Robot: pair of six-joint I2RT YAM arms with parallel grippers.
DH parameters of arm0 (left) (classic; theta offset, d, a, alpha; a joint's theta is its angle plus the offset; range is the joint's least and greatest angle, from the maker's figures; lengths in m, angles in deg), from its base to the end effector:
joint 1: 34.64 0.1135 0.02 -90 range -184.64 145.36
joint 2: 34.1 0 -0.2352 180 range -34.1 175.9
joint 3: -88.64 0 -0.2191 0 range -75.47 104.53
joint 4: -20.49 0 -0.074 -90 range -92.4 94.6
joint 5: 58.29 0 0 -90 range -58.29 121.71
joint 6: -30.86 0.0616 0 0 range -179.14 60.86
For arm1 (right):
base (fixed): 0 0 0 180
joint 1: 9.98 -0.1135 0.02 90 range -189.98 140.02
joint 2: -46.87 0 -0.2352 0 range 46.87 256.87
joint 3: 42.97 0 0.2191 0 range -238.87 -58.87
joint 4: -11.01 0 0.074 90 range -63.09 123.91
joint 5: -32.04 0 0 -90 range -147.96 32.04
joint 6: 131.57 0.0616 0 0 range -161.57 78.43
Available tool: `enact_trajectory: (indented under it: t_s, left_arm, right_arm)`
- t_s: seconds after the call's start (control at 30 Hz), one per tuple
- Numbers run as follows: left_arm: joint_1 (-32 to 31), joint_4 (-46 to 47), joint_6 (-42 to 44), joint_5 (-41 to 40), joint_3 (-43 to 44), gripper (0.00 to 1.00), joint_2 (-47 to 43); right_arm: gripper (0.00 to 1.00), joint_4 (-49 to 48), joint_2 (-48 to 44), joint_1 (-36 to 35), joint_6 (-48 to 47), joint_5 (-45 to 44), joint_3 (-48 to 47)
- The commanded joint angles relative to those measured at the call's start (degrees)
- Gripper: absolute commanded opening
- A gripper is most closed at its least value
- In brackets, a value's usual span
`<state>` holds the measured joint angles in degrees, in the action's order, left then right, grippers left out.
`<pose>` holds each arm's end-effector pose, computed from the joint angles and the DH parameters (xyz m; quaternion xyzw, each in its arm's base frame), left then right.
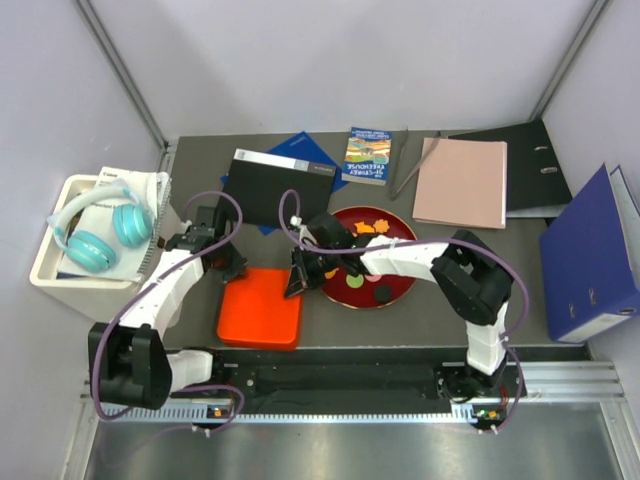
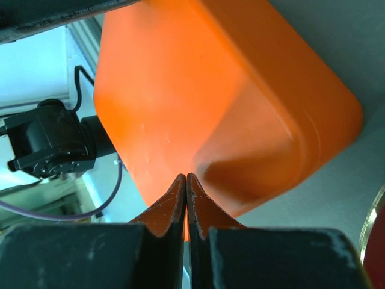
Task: Pack the cookies
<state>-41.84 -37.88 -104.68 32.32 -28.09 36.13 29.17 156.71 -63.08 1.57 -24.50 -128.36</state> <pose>0.2128 -0.0275 0.1851 -0.3197 0.9231 -0.0995 0.1891 0.2079 0.3335 0.1592 -0.1914 0.8636 0.4625 0.0607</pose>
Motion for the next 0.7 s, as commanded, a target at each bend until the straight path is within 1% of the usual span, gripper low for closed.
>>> enact_trajectory:
  t_s: [0.0,0.03,0.07,0.13,0.17,0.23,0.27,0.3,0.33,0.37,0.43,0.47,0.5,0.57,0.6,0.67]
  left_arm:
    - [0.08,0.64,3.52,-1.39,5.61,0.29,-3.61]
    - [0.00,0.03,3.96,-1.31,6.93,0.38,-3.44]
    - [0.08,-0.32,4.40,-1.22,9.73,0.41,-3.18]
    - [-0.01,-0.85,4.67,-0.95,11.77,0.47,-2.30]
    - [-0.09,-1.29,4.76,-0.87,13.08,0.53,-2.04]
    - [-0.44,-1.20,5.19,-0.95,13.88,0.58,-2.21]
    - [-0.53,-0.77,6.15,-0.95,13.88,0.75,-2.30]
    - [-0.79,-0.50,6.77,1.83,13.80,0.87,-2.30]
    - [-1.06,-0.15,7.39,2.64,13.71,0.99,-2.30]
    - [-1.58,0.03,8.70,2.82,13.71,0.99,-2.21]
    - [-3.69,-0.15,9.94,2.13,13.97,0.99,-1.77]
    - [-4.74,-0.23,10.81,1.51,14.06,0.99,-1.60]
    - [-6.93,-0.06,11.26,1.07,14.23,0.99,-1.07]
    - [-9.66,-0.15,11.61,-2.07,15.29,0.99,-0.54]
    - [-12.72,-0.15,11.70,-3.23,15.73,0.99,0.33]
    - [-15.37,0.38,11.70,-4.73,17.22,0.99,1.21]
  right_arm:
    - [0.00,5.90,-7.35,0.28,-4.63,-4.87,-6.00]
    - [0.00,6.87,-8.49,0.45,-5.07,-5.67,-7.48]
    - [0.03,8.97,-10.42,0.63,-5.86,-6.37,-8.19]
    - [0.09,11.96,-12.45,1.16,-7.27,-8.83,-10.91]
    - [0.16,13.37,-14.46,1.42,-8.75,-9.80,-11.71]
    - [0.24,17.76,-16.32,1.86,-10.43,-13.49,-13.56]
    - [0.35,19.43,-17.63,1.86,-12.44,-15.07,-14.08]
    - [0.40,22.41,-19.73,1.86,-13.42,-18.65,-14.44]
    - [0.44,23.57,-21.32,1.86,-14.12,-20.51,-14.18]
    - [0.48,24.53,-22.73,1.86,-15.26,-24.19,-13.57]
    - [0.51,26.20,-27.47,1.86,-16.24,-27.72,-10.67]
    - [0.52,26.56,-29.05,1.86,-17.11,-31.13,-9.36]
    - [0.53,26.91,-31.07,1.77,-17.47,-32.82,-6.30]
    - [0.55,27.44,-36.35,1.95,-18.17,-37.47,-3.29]
    - [0.55,27.79,-37.84,1.86,-18.52,-38.71,-0.84]
    - [0.57,29.28,-41.80,1.86,-19.14,-42.31,0.76]
